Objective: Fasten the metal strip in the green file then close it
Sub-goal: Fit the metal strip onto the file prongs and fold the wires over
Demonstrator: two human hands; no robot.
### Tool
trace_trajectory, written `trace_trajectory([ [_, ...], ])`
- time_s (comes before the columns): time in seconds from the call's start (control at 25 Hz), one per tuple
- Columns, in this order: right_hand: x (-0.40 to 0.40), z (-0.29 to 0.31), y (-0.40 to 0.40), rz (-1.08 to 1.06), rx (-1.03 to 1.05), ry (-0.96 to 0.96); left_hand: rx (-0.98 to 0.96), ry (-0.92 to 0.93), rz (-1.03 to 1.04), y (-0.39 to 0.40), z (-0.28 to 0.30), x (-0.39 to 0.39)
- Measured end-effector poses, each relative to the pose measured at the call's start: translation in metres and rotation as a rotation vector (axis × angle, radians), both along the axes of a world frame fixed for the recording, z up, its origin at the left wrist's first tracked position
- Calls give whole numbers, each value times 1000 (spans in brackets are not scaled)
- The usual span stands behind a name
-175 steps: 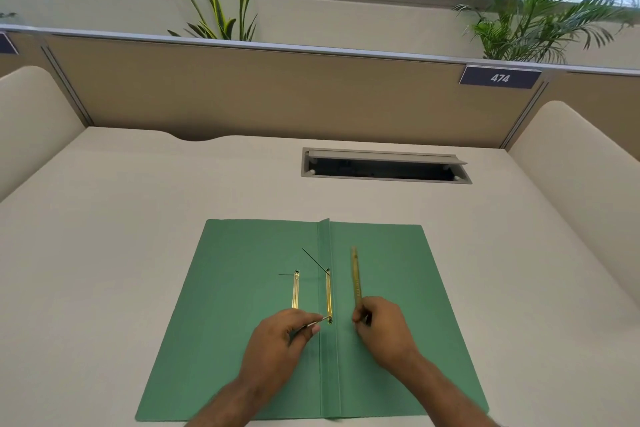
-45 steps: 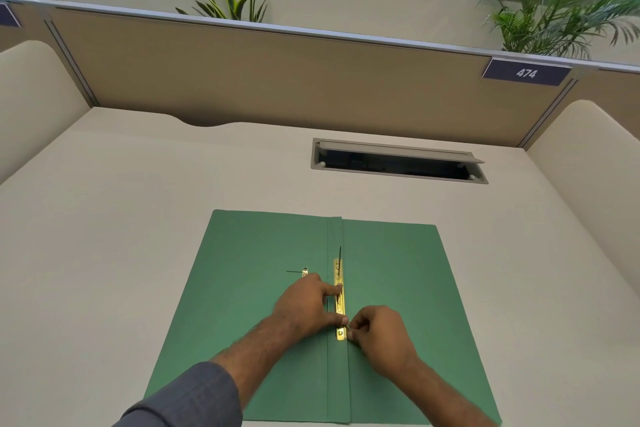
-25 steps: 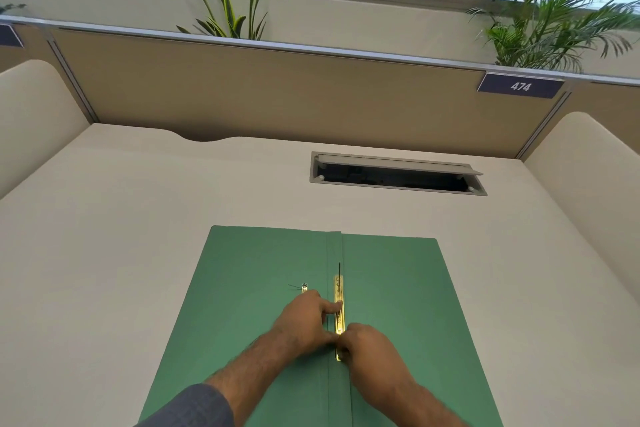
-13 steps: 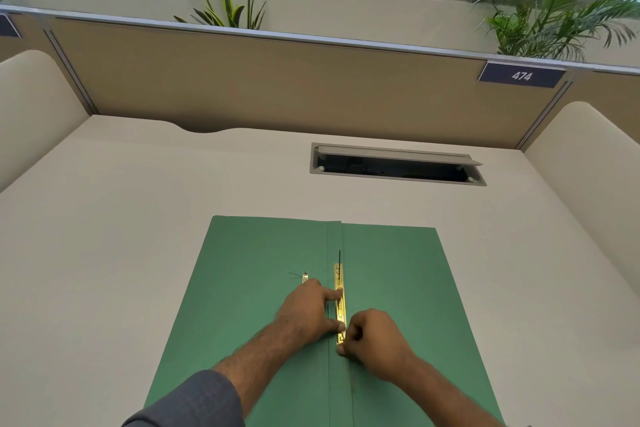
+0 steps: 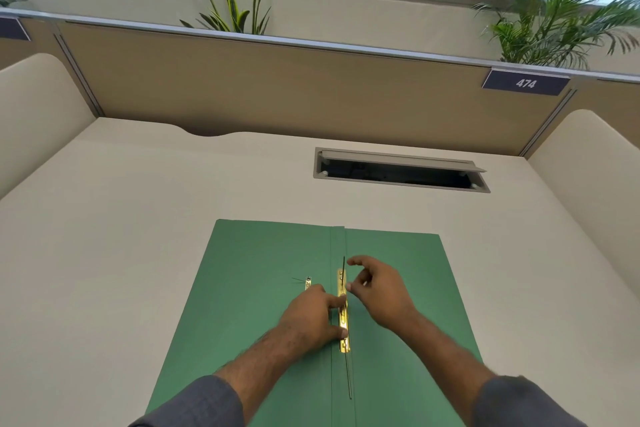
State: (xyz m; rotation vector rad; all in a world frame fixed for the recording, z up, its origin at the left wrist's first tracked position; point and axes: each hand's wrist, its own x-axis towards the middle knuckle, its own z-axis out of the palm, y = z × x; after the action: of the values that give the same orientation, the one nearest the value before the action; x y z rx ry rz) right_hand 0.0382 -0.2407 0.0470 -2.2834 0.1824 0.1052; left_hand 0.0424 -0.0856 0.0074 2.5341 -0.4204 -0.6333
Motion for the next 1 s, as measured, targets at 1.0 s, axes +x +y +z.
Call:
trace_trajectory([
  [1.0, 24, -37, -11, -259, 235, 125, 132, -88, -180, -4, 9, 0],
])
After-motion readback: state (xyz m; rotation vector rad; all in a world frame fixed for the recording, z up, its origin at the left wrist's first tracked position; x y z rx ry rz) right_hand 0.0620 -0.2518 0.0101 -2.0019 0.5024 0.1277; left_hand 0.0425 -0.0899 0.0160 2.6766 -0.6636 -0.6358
